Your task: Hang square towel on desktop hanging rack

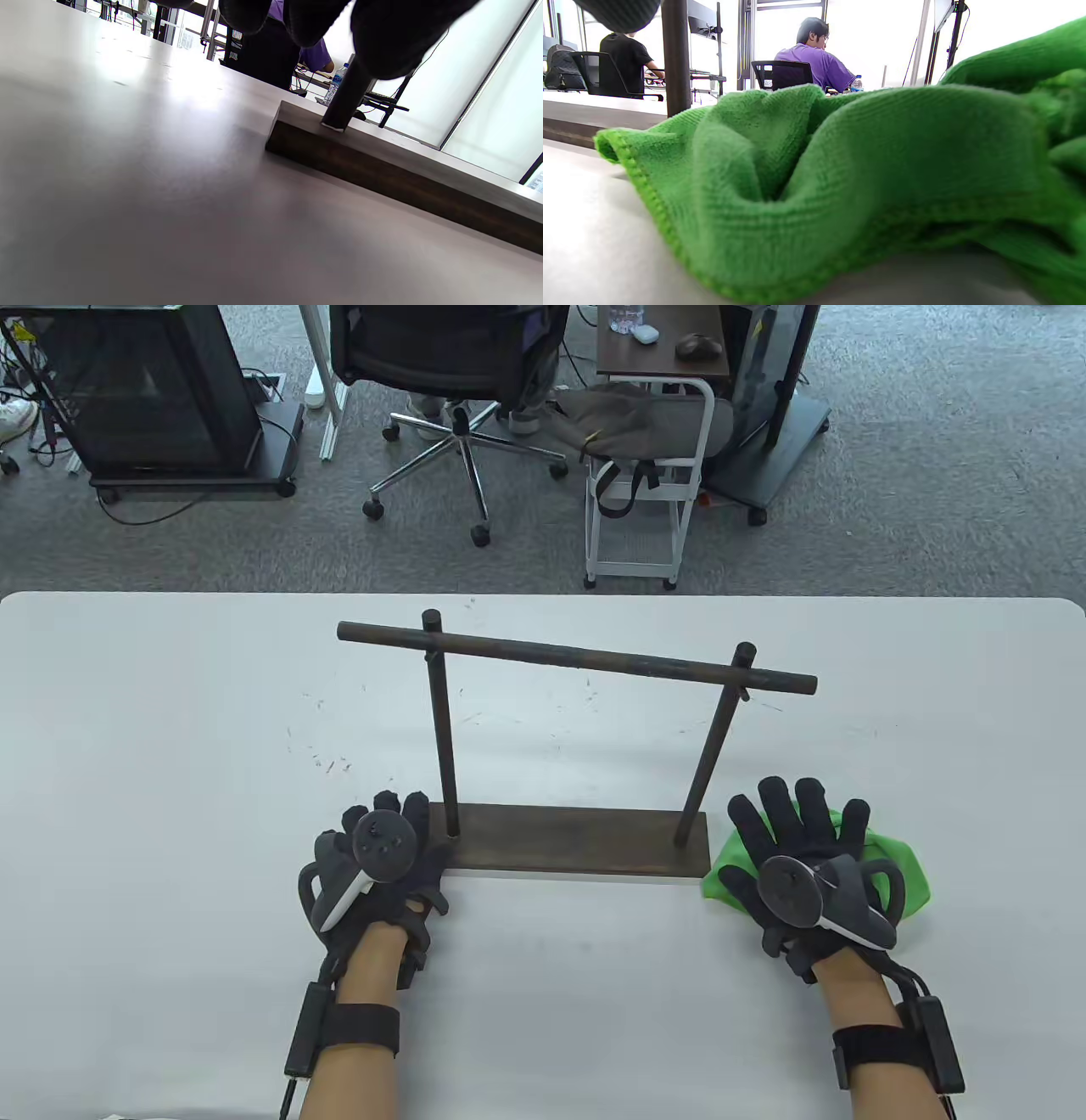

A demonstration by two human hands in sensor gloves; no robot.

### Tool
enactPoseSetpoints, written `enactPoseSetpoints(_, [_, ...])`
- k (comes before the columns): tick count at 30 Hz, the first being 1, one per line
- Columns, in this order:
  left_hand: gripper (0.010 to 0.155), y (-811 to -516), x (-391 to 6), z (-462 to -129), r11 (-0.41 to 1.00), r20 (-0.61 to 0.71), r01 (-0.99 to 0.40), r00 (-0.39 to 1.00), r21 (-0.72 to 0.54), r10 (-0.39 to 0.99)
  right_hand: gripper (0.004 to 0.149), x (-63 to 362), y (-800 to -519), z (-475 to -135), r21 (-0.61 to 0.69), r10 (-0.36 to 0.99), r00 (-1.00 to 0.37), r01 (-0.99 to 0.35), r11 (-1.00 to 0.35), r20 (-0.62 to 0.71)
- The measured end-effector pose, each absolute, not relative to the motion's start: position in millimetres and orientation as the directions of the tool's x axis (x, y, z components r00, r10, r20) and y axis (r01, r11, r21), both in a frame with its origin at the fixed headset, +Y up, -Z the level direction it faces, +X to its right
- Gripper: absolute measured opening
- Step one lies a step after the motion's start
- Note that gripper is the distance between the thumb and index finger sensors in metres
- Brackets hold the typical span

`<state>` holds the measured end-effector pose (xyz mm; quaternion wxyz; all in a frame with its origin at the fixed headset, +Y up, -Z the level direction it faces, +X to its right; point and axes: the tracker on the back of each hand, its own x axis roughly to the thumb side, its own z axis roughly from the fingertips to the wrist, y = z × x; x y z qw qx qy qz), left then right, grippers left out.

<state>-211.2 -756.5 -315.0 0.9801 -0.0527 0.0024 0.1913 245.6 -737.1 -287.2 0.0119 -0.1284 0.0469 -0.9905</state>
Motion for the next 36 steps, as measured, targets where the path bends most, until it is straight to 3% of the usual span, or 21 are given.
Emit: enactPoseSetpoints(36, [0.072,-755.1,-206.8,-315.4,0.879,0.012,-0.454,0.888,-0.148,0.461,0.073,244.7,-739.8,-286.2,0.002,-0.049,-0.965,0.051,-0.999,0.260])
